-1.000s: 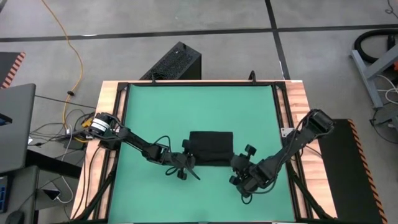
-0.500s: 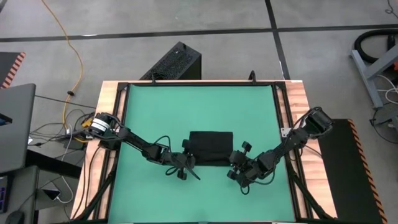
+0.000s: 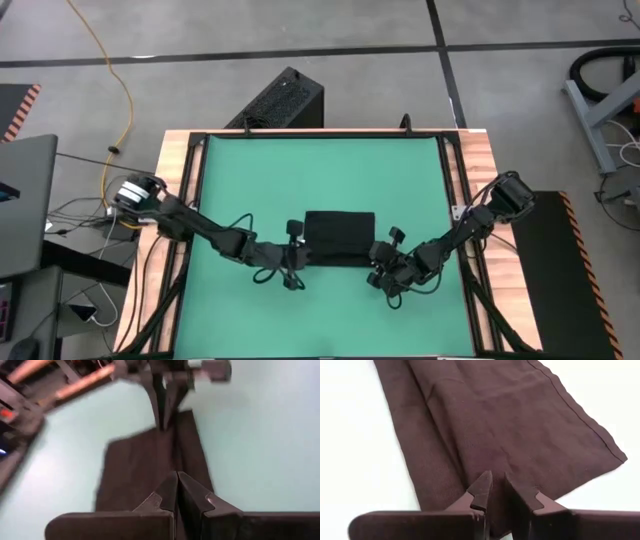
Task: Roll towel into tight, uniform cylinder
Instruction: Roll the black towel
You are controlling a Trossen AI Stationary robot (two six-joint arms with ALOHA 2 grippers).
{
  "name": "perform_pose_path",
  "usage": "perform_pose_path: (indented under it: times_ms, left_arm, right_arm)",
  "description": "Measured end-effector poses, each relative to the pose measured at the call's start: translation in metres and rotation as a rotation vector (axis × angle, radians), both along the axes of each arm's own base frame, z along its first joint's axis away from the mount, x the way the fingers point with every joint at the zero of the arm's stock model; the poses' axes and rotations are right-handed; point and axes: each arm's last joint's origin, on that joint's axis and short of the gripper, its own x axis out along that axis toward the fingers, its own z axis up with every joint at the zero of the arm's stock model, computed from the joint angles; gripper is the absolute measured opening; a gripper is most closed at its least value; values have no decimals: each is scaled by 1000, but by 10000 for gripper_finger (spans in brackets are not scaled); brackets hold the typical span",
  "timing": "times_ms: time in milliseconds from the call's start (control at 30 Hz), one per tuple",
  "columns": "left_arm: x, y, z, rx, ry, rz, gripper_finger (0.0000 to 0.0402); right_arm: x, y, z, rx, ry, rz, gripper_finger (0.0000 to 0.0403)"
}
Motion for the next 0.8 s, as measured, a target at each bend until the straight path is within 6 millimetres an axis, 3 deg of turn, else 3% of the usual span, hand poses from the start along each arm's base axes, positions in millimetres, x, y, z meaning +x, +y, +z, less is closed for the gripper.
perform_pose_path:
  times_ms: [200,400,633,800]
  left_arm:
    - [1,6,-38,-58,43,-32,0]
    - [3,11,-58,-22,92,-2,0]
    - [6,24,-62,-22,117,41,0]
    - [7,31,-63,-39,129,39,0]
  right_arm:
    - [0,0,0,0,0,0,70]
    - [1,1,1,-25,-7,20,72]
    - [5,12,25,-122,-32,115,102]
    - [5,25,49,-156,-56,274,157]
